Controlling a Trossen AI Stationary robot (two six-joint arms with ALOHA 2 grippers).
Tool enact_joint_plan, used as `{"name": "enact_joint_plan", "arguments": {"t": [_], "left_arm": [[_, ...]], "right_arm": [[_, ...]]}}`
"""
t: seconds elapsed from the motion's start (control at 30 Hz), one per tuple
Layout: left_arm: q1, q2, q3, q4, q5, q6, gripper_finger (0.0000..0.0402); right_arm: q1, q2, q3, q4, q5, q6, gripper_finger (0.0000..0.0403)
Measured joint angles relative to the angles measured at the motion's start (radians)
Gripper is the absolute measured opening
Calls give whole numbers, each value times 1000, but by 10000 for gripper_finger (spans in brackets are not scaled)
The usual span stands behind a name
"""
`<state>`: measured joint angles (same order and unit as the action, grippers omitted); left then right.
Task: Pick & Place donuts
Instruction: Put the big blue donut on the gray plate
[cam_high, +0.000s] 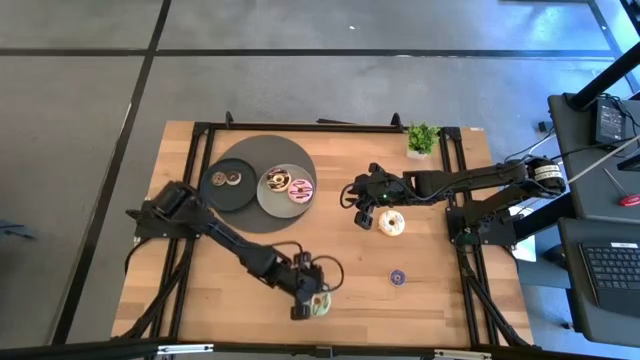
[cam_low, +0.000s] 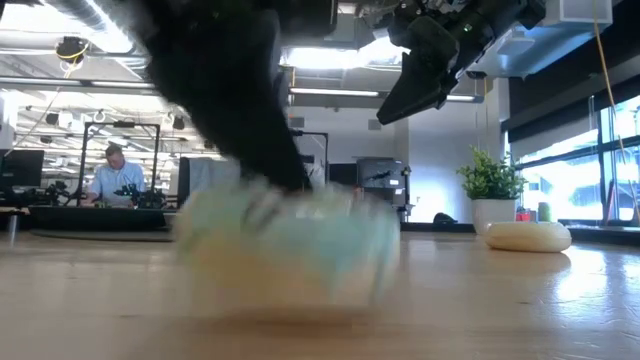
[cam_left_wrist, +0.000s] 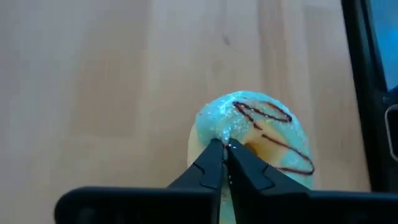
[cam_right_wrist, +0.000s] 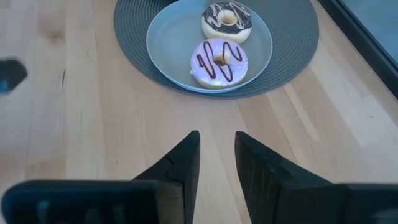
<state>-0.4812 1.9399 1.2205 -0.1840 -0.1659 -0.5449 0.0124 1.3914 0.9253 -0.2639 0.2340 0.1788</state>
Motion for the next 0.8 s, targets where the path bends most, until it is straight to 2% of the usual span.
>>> {"name": "enact_joint_plan", "arguments": {"t": [0.2,0.33,0.47,0.6,0.8], "left_arm": [[89,-199,-12,-256,-18,1,6],[174,-370,-96,-374,-25,40,7],[288,-535,-261,-360,-53,-8,6],[410,-667,-417,-350,-126,-98,7],[560,-784,-555,-326,-154,-161,6]], "right_arm": [[0,0,0,6,0,-1,103],[0,0,0,7,7,-2,103],[-1,0,0,12,9,-4,103],[-1,0,0,13,47,-3,103],[-1,0,0,13,122,-4,104]]}}
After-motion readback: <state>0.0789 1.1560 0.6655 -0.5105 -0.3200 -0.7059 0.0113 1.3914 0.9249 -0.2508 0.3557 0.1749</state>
